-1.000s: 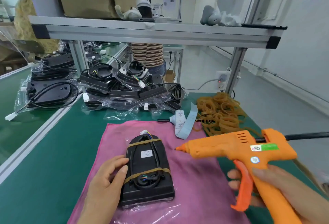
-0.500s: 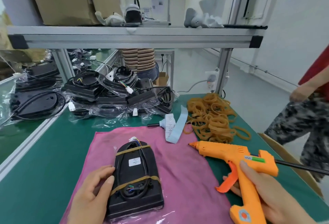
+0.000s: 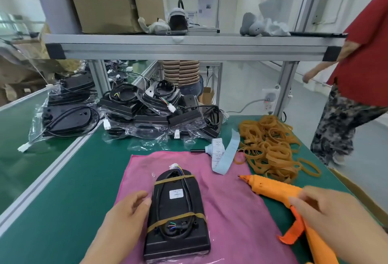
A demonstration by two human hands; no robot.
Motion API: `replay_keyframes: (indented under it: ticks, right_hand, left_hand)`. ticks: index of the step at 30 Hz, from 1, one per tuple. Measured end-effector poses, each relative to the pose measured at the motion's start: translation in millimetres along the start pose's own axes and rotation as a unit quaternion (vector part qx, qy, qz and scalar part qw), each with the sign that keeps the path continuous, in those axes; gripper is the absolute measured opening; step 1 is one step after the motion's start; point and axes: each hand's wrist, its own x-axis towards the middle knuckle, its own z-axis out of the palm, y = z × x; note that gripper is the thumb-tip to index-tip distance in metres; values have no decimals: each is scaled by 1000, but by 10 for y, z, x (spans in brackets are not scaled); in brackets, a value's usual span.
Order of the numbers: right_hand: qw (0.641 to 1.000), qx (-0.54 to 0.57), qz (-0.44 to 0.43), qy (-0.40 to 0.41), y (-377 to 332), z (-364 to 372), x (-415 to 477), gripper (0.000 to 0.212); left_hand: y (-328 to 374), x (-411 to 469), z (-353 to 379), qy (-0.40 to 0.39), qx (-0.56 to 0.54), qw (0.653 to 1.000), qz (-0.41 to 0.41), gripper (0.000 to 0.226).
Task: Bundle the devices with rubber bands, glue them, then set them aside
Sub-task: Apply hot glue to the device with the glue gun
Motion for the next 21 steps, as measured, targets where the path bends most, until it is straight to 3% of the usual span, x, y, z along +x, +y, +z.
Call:
replay_keyframes:
  ticks: [3, 6, 10, 16, 21]
  right_hand:
    - [978, 173, -107, -53, -606, 261, -28, 21]
    - [964, 183, -147, -122, -1053, 621, 47, 27]
    - [961, 186, -125, -165, -1219, 848, 177, 40]
    - [966, 169, -126, -150, -1213, 918, 169, 32]
    - [962, 219, -140, -83, -1267, 832, 134, 26]
  left_hand:
    - [63, 44, -16, -40, 38, 998, 6, 36]
    - [115, 71, -15, -38, 72, 997, 5, 43]
    - [140, 100, -18, -46, 59, 997, -7, 44]
    - [121, 29, 3, -28, 24, 999, 3, 41]
    - [229, -43, -6, 29, -118, 992, -14, 20]
